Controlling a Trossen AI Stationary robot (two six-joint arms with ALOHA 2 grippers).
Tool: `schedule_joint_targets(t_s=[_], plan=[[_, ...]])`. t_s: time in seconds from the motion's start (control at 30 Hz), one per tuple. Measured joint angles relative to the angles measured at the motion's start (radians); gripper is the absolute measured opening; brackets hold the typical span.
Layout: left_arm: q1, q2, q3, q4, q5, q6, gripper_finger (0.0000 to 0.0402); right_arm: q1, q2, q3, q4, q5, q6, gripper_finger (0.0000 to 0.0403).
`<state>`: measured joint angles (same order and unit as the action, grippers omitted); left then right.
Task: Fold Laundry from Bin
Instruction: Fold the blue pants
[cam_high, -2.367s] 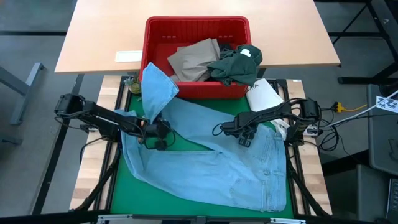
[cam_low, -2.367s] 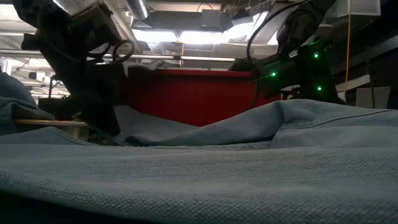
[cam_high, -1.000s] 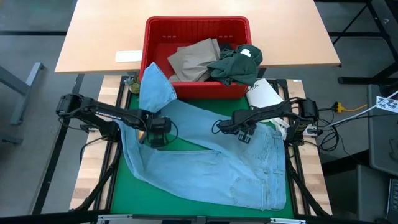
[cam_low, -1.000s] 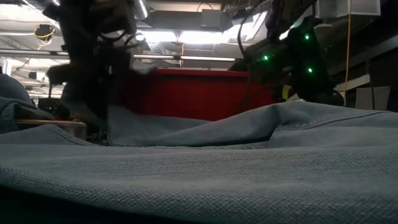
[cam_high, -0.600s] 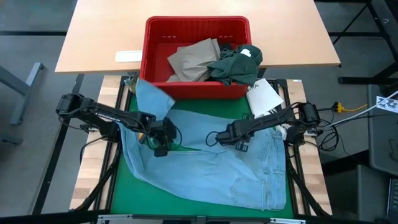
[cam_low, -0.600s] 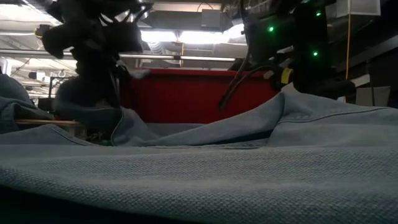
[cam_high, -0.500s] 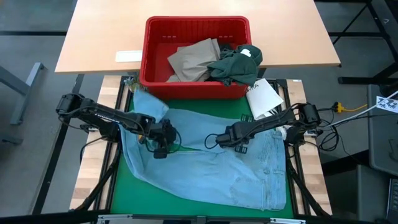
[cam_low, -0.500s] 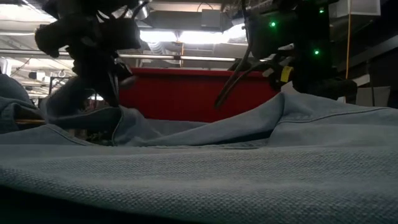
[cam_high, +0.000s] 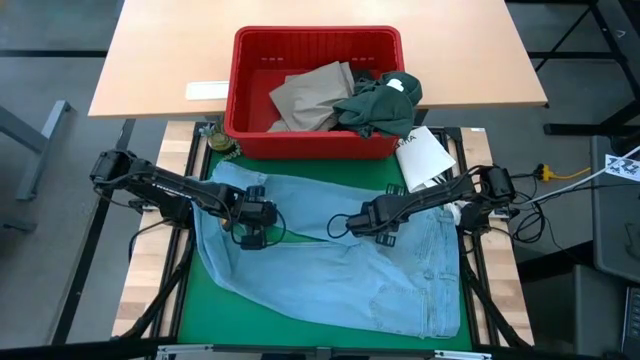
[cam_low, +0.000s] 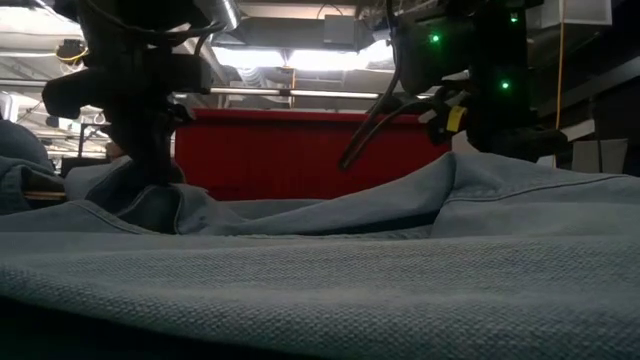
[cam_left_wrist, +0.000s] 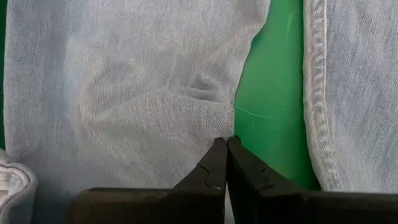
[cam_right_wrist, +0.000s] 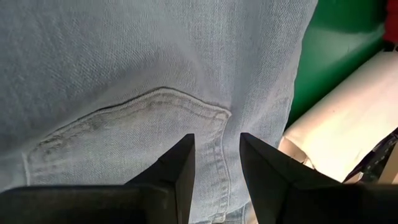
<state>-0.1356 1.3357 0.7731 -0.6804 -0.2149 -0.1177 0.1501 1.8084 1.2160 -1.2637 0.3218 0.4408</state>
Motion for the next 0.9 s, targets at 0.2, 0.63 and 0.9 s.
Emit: schedule_joint_targets(t_s=[0.2, 0.63, 0.9], plan=[[0.000, 0.000, 0.000, 0.000, -0.004, 0.024, 0.0057, 0.000, 0.000, 0.000, 0.010, -0.020, 0.000, 0.0127], [0.000, -0.001, 0.027, 0.170, -0.004, 0.020, 0.0102, -0.047, -0.001, 0.000, 0.050, 0.053, -0.042, 0.0127], [-0.045, -0.001, 0.029, 0.369, 0.173, -0.071, 0.0078, -0.142, 0.003, 0.000, 0.342, 0.012, -0.337, 0.0127]])
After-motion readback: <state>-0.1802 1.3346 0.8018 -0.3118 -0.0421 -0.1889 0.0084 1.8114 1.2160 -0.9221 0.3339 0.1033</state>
